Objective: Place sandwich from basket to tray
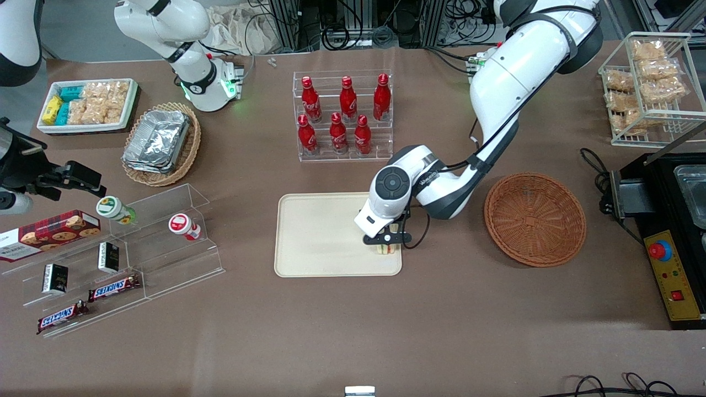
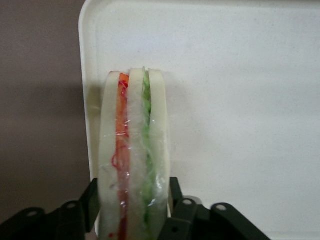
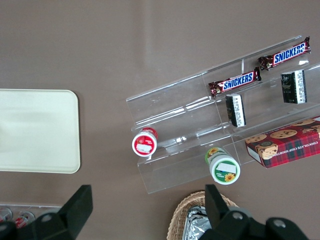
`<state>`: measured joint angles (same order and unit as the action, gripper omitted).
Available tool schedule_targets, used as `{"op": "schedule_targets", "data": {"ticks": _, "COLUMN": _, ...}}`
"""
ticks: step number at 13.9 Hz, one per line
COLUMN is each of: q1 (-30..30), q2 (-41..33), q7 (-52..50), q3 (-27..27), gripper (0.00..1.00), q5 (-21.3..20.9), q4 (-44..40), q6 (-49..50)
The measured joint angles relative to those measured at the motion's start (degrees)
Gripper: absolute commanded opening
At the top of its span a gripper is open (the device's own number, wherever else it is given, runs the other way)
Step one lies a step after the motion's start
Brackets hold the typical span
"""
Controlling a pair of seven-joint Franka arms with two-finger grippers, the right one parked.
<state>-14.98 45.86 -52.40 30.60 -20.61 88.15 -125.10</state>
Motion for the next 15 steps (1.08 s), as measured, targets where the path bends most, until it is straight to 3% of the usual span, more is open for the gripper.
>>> {"op": "schedule_targets", "data": {"ticks": 4, "q1": 0.57, "q2": -1.90, "q7": -1.52, "q3": -0.01, "gripper": 1.00, "q5": -0.59, "q4": -2.59, "q6": 2.03}}
{"op": "schedule_targets", "data": {"ticks": 9, "q1": 5.07, "q2": -15.71, "q7": -1.67, "q3": 0.07, "gripper": 1.00, "q5": 1.17, "q4": -4.15, "q6": 13.52}}
{"op": "schedule_targets", "data": {"ticks": 12, "q1": 8.22, "q2": -20.90, "q7": 0.35, "q3": 0.02, "gripper": 1.00, "q5": 3.72, "q4": -3.79, "q6": 18.11}}
{"op": "schedule_targets", "data": {"ticks": 15, "q1": 13.71, "q2": -24.65, "q7": 9.37, "q3": -0.29, "gripper": 1.00, "q5": 8.74, "q4": -3.72, "q6": 23.22}}
